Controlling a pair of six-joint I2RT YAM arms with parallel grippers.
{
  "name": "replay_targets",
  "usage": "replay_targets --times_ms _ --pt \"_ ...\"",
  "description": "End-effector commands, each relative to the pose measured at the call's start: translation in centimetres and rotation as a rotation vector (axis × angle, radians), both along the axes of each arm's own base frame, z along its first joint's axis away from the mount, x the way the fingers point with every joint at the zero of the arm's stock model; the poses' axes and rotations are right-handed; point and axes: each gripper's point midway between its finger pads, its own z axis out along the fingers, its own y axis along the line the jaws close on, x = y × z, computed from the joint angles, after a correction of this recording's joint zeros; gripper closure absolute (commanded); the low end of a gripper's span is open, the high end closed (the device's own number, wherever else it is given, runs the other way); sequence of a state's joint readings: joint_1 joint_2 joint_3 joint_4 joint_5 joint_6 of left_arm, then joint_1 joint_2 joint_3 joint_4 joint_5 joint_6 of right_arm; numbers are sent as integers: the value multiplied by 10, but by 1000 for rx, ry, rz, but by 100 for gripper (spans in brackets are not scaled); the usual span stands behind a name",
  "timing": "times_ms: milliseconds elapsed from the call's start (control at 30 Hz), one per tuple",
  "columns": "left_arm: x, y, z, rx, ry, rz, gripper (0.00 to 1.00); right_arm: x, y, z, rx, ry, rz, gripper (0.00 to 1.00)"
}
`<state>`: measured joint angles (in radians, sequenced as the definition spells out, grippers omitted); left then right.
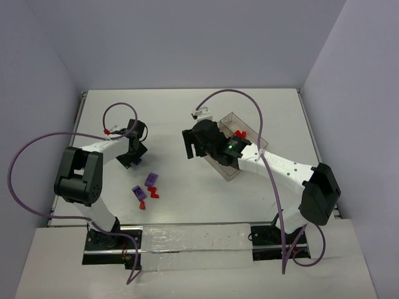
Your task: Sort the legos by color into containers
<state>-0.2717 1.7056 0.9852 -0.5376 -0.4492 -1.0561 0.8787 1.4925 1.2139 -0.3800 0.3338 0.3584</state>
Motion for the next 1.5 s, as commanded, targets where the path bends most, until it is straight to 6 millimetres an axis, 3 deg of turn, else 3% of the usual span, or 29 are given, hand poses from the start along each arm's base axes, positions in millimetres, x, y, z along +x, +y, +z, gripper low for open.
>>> replay_targets --times_ms 0,100,133,267,367,467,600,733,767,900,967,1067,1200,1467 --pt "25 -5 4 -24 -55 6 29 1 -11 8 -1 -26 -32 16" --pt "23 -2 -1 -4 -34 15 45 1 -11 7 -7 -24 -34 16" --pt "22 -2 1 11 -28 12 54 2 -13 8 -8 -28 -42 16" --pt "26 -10 24 42 -71 -52 85 6 -23 18 -9 -53 -73 16" --pt "31 -27 53 64 -118 -151 94 13 -39 30 10 -79 -125 16" --pt "27 -62 84 74 -150 -279 100 24 -76 47 43 -115 -222 16" --pt "20 -130 125 -33 -244 -432 100 31 -129 57 85 -149 -366 16" --pt "16 -193 160 -158 -319 -461 98 30 -176 61 117 -184 -503 16" --pt "16 -196 156 -165 -313 -450 98 28 -178 66 131 -195 -511 16" --pt "14 -263 180 -245 -372 -508 98 19 -211 68 151 -228 -608 16" --pt "12 -285 169 -260 -345 -539 98 15 -222 70 170 -246 -644 16" --pt "16 -307 170 -282 -341 -555 98 9 -231 73 186 -267 -669 16" --pt "18 -325 146 -305 -301 -563 95 4 -238 72 189 -270 -681 16" --pt "19 -347 128 -320 -279 -603 77 5 -233 63 181 -245 -658 16"
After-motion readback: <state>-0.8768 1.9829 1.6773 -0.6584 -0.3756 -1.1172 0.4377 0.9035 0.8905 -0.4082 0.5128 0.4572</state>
